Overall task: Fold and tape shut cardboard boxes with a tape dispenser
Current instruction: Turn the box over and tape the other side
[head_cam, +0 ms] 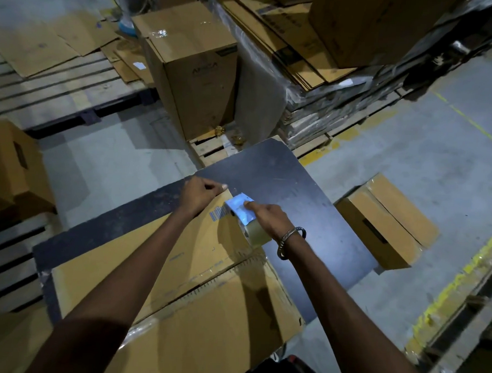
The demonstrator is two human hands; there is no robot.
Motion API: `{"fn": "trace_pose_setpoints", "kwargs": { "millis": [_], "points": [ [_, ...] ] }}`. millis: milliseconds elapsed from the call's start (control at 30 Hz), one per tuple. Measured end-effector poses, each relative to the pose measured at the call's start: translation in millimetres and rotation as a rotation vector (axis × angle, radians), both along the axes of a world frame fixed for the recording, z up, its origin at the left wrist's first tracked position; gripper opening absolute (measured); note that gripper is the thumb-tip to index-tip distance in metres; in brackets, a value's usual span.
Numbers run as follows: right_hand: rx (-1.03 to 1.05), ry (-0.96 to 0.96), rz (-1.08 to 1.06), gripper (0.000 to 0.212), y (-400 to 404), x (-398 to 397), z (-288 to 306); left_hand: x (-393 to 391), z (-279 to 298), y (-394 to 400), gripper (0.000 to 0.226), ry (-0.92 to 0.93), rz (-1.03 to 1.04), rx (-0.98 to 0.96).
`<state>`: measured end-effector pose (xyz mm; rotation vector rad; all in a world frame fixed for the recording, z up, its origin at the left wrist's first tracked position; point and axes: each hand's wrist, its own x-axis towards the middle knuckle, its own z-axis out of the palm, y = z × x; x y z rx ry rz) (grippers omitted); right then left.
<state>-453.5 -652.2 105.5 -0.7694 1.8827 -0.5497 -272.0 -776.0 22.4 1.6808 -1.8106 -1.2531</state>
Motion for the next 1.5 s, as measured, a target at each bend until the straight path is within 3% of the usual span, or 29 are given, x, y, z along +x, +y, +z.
{"fn": "trace_pose_setpoints", "kwargs": {
  "millis": [233,467,667,767,867,1133,1300,1500],
  "points": [
    [-0.035,0.143,0.180,0.047,29,2,23,-4,4,9,0.033,-0.157,0.013,-0.111],
    [0.090,0.164,0.128,0.050,80,-14,16,-21,22,18,0.029,-0.329,-0.025,-0.175],
    [0.099,0.187,0.124,0.050,72,-6,10,-47,23,56,0.047,-0.332,-0.179,-0.468],
    [0.103,0.178,0.126,0.051,71,-9,11,-54,2,63,0.075,-0.516,-0.316,-0.349],
    [0.102,0.142,0.121,0.051,75,-11,11,-49,-16,61,0.079,-0.712,-0.428,-0.398],
    [0.118,0.120,0.101,0.053,167,-20,10,-52,-19,60,0.072,-0.751,-0.423,-0.425],
    [0.125,0.134,0.143,0.052,155,-19,9,-66,-6,77,0.077,-0.769,-0.369,-0.368],
    [0.116,0.103,0.122,0.052,157,-29,5,-104,-10,125,0.080,-0.773,-0.514,-0.405]
  ]
}}
